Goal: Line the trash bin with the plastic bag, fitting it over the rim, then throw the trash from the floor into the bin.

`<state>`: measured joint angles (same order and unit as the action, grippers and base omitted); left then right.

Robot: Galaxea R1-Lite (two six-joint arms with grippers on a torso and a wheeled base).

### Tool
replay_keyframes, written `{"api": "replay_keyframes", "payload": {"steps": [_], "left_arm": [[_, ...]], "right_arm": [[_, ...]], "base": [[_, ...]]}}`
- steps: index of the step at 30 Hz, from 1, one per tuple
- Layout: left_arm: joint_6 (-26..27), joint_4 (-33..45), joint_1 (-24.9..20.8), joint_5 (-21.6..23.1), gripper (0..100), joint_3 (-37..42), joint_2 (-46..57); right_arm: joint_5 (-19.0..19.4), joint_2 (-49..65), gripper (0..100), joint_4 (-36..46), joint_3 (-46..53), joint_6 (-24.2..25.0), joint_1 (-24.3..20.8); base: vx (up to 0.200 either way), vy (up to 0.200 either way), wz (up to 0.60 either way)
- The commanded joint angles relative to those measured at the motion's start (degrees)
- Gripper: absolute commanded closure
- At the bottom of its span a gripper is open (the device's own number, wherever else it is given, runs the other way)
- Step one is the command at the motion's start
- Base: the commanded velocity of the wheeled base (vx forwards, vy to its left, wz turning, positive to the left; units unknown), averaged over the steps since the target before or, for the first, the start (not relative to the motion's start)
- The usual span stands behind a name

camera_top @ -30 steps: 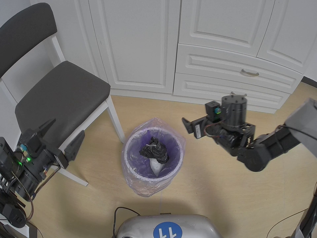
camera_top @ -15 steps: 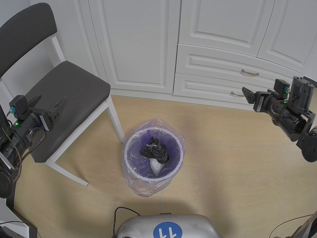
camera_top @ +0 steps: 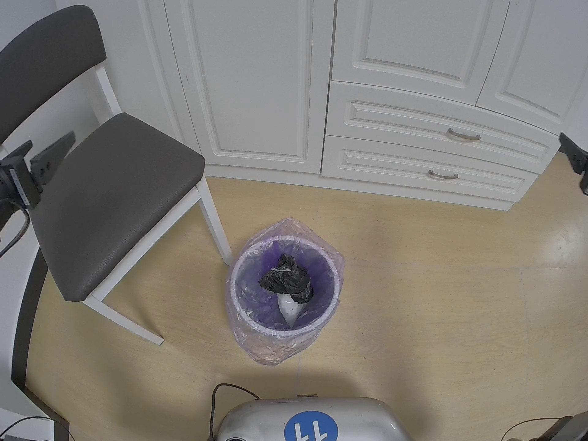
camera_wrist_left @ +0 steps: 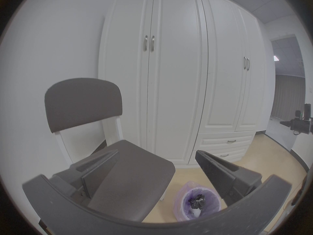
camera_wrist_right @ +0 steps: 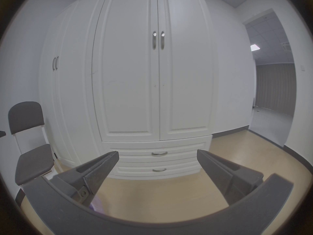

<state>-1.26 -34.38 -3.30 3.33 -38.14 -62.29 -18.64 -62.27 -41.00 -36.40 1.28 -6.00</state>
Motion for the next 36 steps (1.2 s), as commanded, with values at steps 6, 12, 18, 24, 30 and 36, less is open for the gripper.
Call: {"api": "replay_keyframes", "payload": {"steps": [6,12,18,24,30,36], "left_arm": [[-1.6,16.0,0.3,-0.6,0,-5.4,19.1],[-2.0,28.2,0.3,-0.8,0,-5.0,30.5],[-2.1,35.9,0.3,-0.8,0,-5.5,37.9],[-2.0,36.9,0.6,-0.7,0,-5.0,42.3],[-2.0,39.1,1.0,-0.7,0,-3.7,45.8],[-1.9,42.4,1.0,-2.2,0,3.0,53.5]], "right_arm": [[-0.5,32.3,0,22.3,3.3,0.0,6.2],[-4.7,45.1,0,31.7,6.1,-0.2,6.3],[-4.7,54.4,0,39.9,6.8,-0.2,6.3],[-4.9,59.1,0,43.7,7.1,-0.2,5.2],[-4.6,62.3,0,43.2,9.1,-1.9,5.8],[-3.9,62.3,0,43.0,8.9,-2.8,5.8]], "base": [[0.000,0.000,0.00],[0.000,0.000,0.00],[0.000,0.000,0.00],[0.000,0.000,0.00],[0.000,0.000,0.00],[0.000,0.000,0.00]]}}
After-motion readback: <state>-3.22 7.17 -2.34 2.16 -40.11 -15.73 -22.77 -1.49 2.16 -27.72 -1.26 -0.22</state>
